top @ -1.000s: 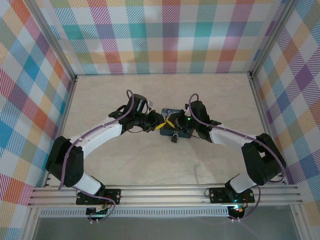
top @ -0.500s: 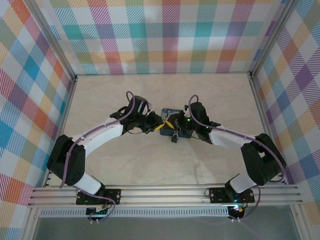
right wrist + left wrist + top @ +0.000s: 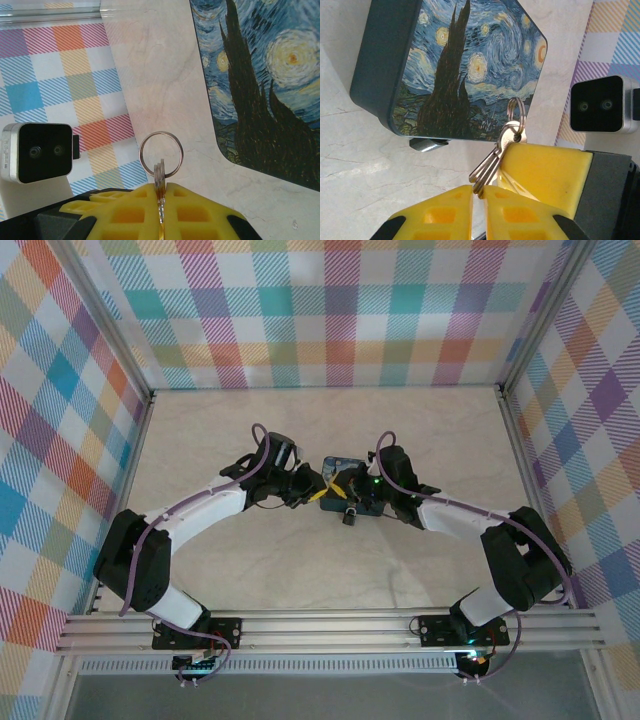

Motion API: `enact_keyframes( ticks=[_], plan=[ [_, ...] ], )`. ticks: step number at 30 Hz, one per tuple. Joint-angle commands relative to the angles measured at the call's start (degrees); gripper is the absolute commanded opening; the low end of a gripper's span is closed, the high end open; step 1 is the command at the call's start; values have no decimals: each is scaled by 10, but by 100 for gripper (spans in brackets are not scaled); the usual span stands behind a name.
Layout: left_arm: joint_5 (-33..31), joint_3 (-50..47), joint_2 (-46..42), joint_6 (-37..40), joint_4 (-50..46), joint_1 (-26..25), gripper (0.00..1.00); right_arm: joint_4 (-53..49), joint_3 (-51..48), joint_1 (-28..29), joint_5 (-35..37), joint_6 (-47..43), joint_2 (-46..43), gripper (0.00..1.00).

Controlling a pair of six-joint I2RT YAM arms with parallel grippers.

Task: Unlock the padlock with the key

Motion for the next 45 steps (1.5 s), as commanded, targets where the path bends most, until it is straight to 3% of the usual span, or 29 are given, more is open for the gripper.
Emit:
enact_keyframes(
  ticks=[1,15,25,34,39,40,45],
  plan=[
    [-1,-6,0,-7,20,3,14,28,3,13,-14,2,3,8],
    [-16,-14,-7,-7,18,8,3,27,11,31,-12,3,15,9],
    [-23,-33,-24,19,8,33,0,-8,-12,31,12,-22,5,28],
    [-17,7,-21,137,-93,39,0,-151,22,4,42,-148,-36,36],
    [-95,10,-12,207,-167,53,0,-269,86,-1,22,-288,-46,37],
    [-111,6,-8,217,-175,58,0,-285,94,-1,12,-309,-45,37],
    [-150,-7,23,236,-172,65,22,-330,105,0,18,-348,-50,37]
  ],
)
